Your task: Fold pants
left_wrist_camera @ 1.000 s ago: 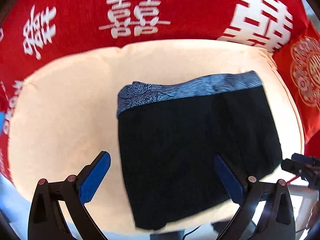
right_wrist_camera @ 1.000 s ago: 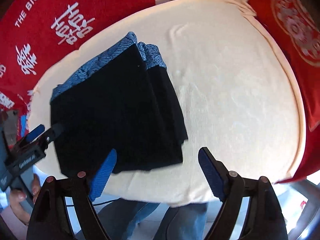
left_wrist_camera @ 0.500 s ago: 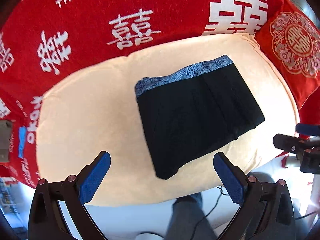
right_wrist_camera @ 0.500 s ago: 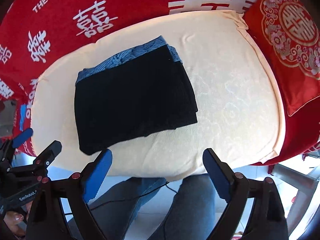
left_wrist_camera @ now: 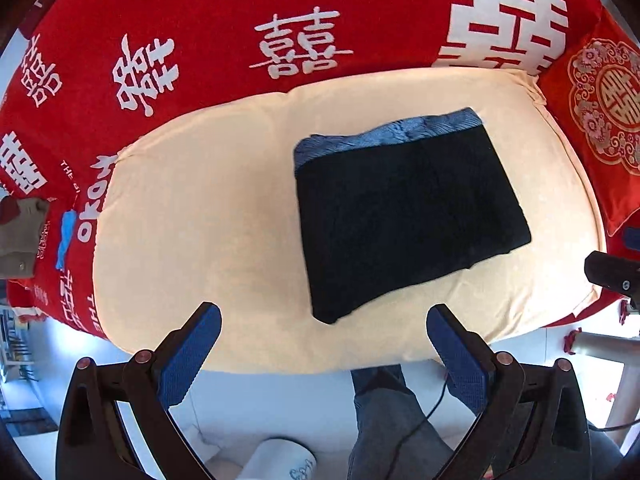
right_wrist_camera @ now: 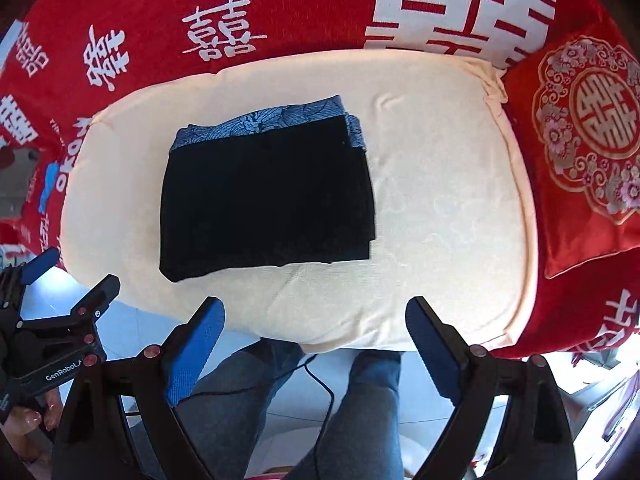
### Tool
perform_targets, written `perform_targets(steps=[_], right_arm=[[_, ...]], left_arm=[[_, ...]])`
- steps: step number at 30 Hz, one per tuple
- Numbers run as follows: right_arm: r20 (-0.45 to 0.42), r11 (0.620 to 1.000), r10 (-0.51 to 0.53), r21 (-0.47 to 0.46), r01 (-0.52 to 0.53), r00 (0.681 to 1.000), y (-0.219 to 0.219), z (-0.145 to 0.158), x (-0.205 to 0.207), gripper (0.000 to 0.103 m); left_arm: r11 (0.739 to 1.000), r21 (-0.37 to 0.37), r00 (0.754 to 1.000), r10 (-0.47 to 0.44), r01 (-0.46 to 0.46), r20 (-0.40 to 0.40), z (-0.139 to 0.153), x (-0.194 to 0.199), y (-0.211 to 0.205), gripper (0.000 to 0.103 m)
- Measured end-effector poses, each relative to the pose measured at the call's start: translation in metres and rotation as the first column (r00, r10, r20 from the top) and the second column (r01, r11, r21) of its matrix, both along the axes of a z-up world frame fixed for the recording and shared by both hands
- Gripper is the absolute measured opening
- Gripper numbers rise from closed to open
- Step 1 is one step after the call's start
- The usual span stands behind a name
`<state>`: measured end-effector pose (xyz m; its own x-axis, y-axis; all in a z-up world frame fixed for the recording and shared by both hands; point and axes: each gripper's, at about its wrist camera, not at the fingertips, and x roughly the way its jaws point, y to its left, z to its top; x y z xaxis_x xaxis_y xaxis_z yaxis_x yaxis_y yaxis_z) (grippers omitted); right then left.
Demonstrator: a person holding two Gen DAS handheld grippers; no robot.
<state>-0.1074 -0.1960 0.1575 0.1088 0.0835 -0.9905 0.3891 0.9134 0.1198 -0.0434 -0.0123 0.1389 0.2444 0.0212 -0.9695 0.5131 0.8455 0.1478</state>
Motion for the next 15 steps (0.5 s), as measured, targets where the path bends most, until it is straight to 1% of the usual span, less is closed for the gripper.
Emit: perform_targets(steps=[3,6,15], right_arm=[[-0.016,1.000,0.018,-0.016,-0.018,1.000,-0.005,-0.003,-0.005,0.094],[-0.022,1.000,0.016,-0.013,-0.016,1.000,-0.010,-0.005,-0.009,0.094],[0.011,0.999,0.048,-0.024,-0.048,0.999,-0.005,0.001,-0.007,0.094]], left_arm=[[1.000,-0.001,1.000,0.020,-0.020,-0.001,0.006,-0.007,-0.007,0.103],[0.999,-0.008,0.999,0.041,-0.041,-0.011,0.009,-0.012,-0.011,0.103],[0.997,0.004,0.997,0.074,-0.074,-0.023,0.006,-0.015,-0.009,0.103]])
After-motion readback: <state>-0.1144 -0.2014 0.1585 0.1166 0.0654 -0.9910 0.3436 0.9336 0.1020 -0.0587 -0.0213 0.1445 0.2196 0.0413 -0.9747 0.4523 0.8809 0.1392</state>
